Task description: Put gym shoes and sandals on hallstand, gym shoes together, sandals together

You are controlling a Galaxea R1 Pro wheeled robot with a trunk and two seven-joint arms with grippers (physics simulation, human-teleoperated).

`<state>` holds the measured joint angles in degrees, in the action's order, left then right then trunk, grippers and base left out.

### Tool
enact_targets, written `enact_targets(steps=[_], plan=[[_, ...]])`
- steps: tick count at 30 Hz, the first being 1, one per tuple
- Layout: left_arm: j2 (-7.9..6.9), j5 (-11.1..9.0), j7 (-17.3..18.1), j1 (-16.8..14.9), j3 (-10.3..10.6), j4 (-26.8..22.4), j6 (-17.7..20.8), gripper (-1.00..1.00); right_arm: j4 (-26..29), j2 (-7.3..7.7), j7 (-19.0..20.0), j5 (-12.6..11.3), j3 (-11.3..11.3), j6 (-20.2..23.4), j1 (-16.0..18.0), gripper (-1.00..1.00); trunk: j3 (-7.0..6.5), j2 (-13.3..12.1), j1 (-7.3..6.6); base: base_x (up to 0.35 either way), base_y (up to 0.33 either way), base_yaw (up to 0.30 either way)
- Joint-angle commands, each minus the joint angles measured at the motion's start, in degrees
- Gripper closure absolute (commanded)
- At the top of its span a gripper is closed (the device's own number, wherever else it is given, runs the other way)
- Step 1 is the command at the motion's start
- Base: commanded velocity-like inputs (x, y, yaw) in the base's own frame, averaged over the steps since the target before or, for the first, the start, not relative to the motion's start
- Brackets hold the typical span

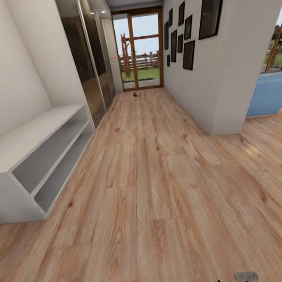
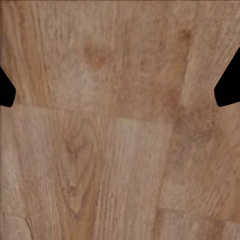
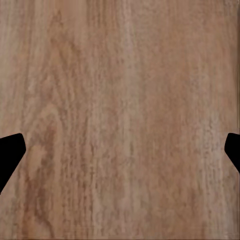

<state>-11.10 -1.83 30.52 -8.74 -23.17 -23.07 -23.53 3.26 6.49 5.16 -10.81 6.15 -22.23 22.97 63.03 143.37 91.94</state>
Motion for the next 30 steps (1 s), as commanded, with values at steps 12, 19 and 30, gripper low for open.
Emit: enact_targets(steps=[12,19,30], plan=[[0.02,-0.19,0.57,-0.04,-0.37,0.05,0.06,-1.0,-0.09,0.02,0.26,-0.61,0.43,-0.18,0.03,-1.0,0.05,0.02,0.02,0.311,-0.134,0.0],[0.02,-0.19,0.59,-0.04,-0.38,0.05,0.06,-1.0,-0.09,0.02,0.24,-0.61,0.42,-0.18,0.05,-1.0,0.05,0.02,0.02,0.311,-0.133,0.0],[0.02,-0.19,0.59,-0.05,-0.36,0.05,0.06,-1.0,-0.09,0.02,0.22,-0.61,0.39,-0.18,0.06,-1.0,0.05,0.02,0.02,0.312,-0.133,0.0]])
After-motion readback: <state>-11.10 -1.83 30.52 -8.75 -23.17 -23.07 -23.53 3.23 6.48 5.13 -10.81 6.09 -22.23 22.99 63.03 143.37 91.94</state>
